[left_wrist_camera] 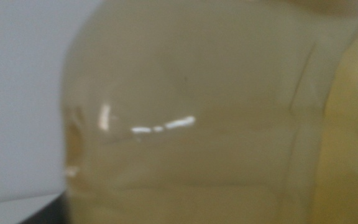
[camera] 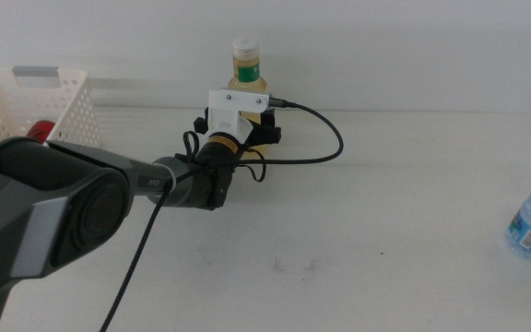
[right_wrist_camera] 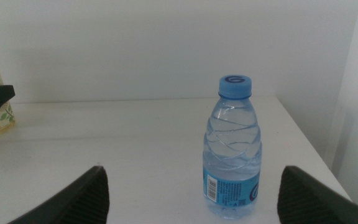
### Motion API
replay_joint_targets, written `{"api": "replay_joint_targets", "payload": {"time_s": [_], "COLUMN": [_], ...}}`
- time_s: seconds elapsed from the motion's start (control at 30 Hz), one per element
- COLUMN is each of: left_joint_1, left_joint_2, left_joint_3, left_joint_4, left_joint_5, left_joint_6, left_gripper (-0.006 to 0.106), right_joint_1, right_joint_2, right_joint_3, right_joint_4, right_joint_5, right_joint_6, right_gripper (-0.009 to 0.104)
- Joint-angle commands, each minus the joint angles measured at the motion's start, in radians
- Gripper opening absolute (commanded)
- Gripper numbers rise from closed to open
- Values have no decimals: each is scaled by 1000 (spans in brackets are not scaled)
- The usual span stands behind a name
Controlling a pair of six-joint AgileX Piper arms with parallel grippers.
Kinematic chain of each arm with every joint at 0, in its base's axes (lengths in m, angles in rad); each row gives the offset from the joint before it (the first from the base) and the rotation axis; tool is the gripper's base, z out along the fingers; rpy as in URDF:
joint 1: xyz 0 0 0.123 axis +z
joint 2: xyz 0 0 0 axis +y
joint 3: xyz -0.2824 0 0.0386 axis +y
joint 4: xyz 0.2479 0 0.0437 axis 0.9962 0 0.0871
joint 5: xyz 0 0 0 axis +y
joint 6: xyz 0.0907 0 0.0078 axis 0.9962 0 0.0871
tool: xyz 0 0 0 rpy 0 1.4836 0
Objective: Use arms to grab the bottles and put them into the dustbin to the left of the table.
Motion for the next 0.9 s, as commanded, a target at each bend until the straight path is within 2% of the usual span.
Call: {"api": "replay_joint_targets", "payload": {"time_s": [0.0,0.07,0.13,0.23,0.37,0.43,0.57,0.67,0.77,0.87], "left_joint_1": [7,7,7,10,28,49,113,176,272,391], "left_joint_2": [-19,-75,-170,-337,-580,-696,-914,-996,-990,-932], "left_joint_3": [2,45,128,251,389,423,424,370,202,4], "left_joint_4": [1,-3,-10,-80,-244,-232,-120,36,187,232], "left_joint_5": [14,38,93,285,630,824,1165,1279,1559,1808], "left_joint_6": [-16,-16,5,91,225,242,221,128,91,159], "left_gripper": [75,56,31,-1,-2,-2,-2,-2,-2,-2], "right_joint_1": [-9,-9,-9,-9,-9,-9,-9,-9,-9,-9], "right_joint_2": [-4,-4,-4,-4,-4,-4,-4,-4,-4,-4], "right_joint_3": [3,3,3,3,3,3,3,3,3,3], "right_joint_4": [-9,-9,-9,-9,-9,-9,-9,-9,-9,-9], "right_joint_5": [-6,-6,-6,-6,-6,-6,-6,-6,-6,-6], "right_joint_6": [-5,-5,-5,-5,-5,-5,-5,-5,-5,-5], "right_gripper": [74,74,74,74,74,74,74,74,74,74]}}
